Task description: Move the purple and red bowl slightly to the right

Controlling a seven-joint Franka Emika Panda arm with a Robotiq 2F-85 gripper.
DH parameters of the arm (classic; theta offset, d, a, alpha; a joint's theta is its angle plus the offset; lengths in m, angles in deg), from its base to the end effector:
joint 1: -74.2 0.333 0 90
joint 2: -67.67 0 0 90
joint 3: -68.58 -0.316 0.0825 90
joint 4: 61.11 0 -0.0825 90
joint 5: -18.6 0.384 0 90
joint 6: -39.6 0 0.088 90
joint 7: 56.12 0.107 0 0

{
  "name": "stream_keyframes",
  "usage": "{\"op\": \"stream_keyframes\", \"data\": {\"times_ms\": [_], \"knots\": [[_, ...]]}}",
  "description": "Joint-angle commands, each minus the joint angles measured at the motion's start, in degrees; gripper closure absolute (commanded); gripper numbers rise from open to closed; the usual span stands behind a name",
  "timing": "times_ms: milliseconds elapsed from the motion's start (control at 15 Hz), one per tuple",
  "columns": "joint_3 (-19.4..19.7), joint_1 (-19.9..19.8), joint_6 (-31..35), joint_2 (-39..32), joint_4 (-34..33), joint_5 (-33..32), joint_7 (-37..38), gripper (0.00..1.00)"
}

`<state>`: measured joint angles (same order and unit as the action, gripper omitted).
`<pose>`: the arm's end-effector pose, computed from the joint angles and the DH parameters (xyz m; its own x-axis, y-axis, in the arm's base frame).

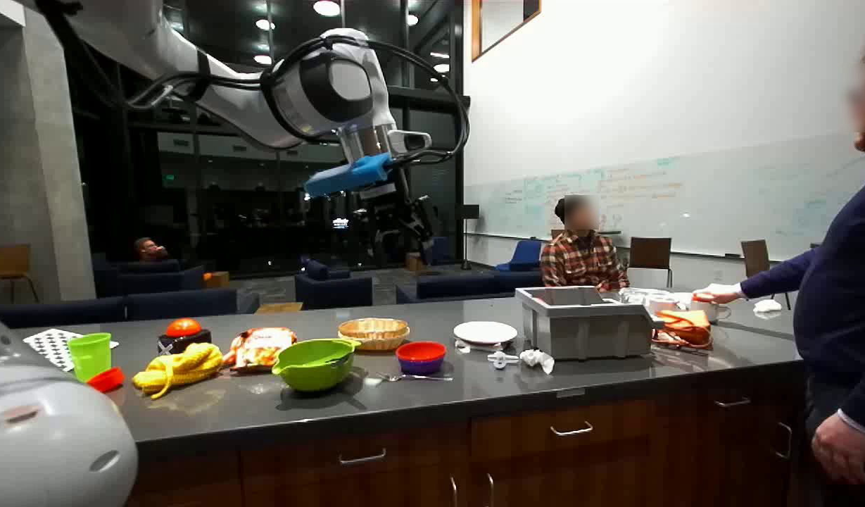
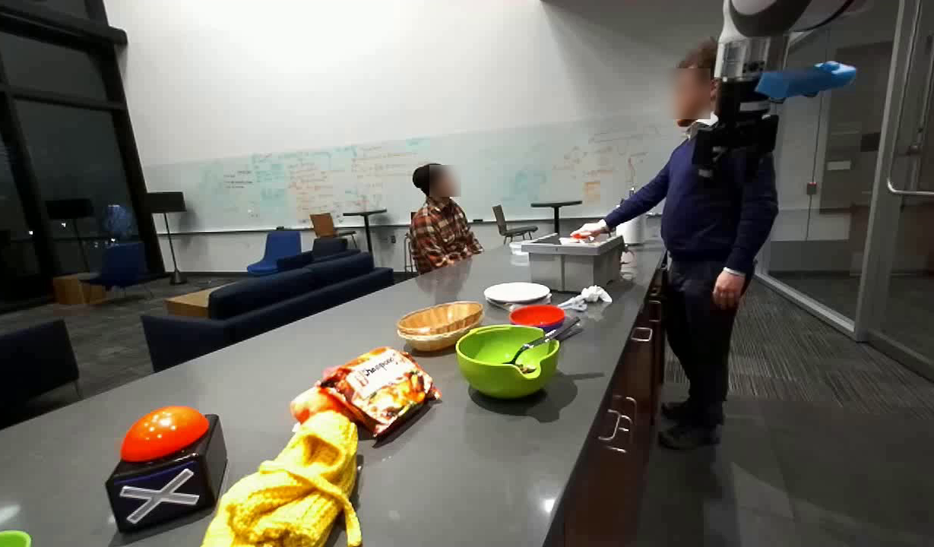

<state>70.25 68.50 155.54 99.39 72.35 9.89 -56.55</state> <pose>0.4038 -0.0629 0.5661 0.9694 -0.0506 0.2402 -0.0849 -0.9872 0.1349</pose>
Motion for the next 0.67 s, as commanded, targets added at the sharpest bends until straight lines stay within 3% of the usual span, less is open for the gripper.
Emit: {"op": "stream_keyframes", "data": {"times_ms": [0, 333, 600], "knots": [[0.31, 0.41, -0.15, -0.02, -0.13, -0.2, 0.18, 0.0], [3.38, 5.07, 11.95, -0.95, 2.62, 2.45, -11.87, 0.0], [7.75, 11.24, 18.57, -4.41, 4.0, 10.3, -24.39, 0.0]]}}
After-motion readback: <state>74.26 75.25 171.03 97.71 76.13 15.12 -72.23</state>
